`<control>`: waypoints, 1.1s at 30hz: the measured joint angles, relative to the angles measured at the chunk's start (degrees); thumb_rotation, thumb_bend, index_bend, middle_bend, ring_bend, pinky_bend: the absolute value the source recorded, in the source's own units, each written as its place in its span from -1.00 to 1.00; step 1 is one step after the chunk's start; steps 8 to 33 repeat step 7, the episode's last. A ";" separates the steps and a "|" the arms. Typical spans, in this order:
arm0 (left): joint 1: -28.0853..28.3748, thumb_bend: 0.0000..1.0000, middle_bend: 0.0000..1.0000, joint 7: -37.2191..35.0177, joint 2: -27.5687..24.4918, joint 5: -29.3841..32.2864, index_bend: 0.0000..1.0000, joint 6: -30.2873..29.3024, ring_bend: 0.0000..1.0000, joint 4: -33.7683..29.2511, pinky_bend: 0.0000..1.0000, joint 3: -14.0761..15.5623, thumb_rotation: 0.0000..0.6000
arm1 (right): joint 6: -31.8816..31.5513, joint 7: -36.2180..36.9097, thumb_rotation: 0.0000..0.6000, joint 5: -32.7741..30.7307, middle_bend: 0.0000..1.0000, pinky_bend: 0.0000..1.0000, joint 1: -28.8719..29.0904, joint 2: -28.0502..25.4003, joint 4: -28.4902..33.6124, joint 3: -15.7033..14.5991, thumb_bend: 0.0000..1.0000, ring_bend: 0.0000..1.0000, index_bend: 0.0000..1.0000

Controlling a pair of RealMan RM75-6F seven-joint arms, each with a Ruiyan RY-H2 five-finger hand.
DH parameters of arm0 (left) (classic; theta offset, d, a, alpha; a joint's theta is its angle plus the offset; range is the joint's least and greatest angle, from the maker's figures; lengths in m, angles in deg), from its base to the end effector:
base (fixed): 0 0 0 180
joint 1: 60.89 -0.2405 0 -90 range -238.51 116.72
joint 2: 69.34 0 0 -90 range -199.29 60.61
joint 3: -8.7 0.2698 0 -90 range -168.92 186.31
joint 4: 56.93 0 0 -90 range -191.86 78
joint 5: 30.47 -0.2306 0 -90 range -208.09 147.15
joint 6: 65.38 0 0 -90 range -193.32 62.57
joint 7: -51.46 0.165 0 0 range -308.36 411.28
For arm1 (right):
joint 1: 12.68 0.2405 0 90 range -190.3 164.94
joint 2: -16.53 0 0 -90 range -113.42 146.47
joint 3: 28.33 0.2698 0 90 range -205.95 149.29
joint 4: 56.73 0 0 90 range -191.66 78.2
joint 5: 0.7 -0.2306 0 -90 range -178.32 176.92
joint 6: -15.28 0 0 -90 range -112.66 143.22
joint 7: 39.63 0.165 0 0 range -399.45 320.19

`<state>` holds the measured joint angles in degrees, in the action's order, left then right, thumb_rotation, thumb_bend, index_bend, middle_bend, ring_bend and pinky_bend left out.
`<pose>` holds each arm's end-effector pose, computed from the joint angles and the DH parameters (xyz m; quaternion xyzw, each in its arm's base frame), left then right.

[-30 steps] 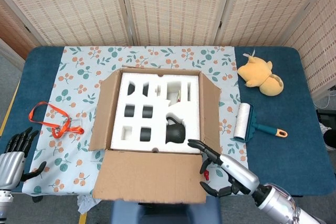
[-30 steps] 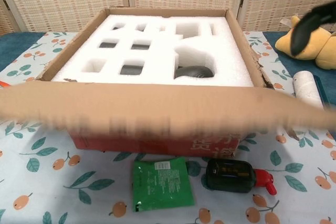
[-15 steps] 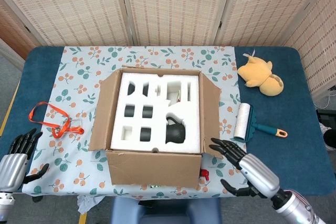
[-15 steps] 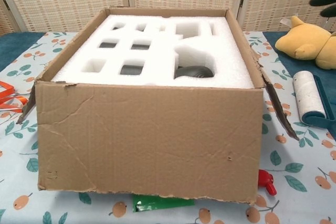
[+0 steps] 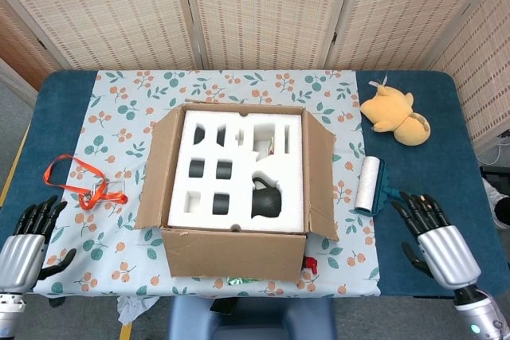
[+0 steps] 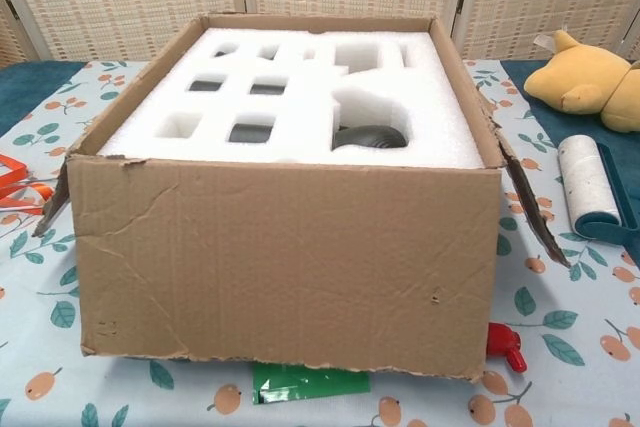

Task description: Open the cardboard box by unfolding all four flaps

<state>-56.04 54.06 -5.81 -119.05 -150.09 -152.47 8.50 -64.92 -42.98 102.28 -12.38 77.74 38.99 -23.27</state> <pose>-0.3177 0.1927 0.1331 -0.6191 -0.3921 -0.3812 0.5636 -0.2961 -0.1818 0.1312 0.6869 -0.3353 0.3855 0.5168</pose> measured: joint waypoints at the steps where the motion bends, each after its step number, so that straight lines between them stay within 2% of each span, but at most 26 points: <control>1: 0.03 -0.30 -1.00 0.42 0.21 -0.01 -1.00 0.15 -1.00 0.01 -1.00 0.08 1.00 | -0.55 1.13 1.00 -0.58 -1.00 -1.00 -0.24 0.36 -0.92 0.00 0.02 -1.00 -1.00; 4: 0.28 -0.31 -1.00 1.80 0.96 0.34 -1.00 1.37 -1.00 0.02 -1.00 0.35 1.00 | -2.39 4.44 1.00 -2.53 -1.00 -1.00 -0.87 1.66 -3.27 -0.09 0.02 -1.00 -1.00; 7: 0.49 -0.31 -1.00 3.35 1.60 0.51 -1.00 2.11 -1.00 -0.12 -1.00 0.65 1.00 | -3.32 4.11 1.00 -4.33 -1.00 -1.00 -0.97 2.70 -4.93 -0.46 0.02 -1.00 -1.00; 33: 0.49 -0.31 -1.00 3.35 1.60 0.51 -1.00 2.11 -1.00 -0.12 -1.00 0.65 1.00 | -3.32 4.11 1.00 -4.33 -1.00 -1.00 -0.97 2.70 -4.93 -0.46 0.02 -1.00 -1.00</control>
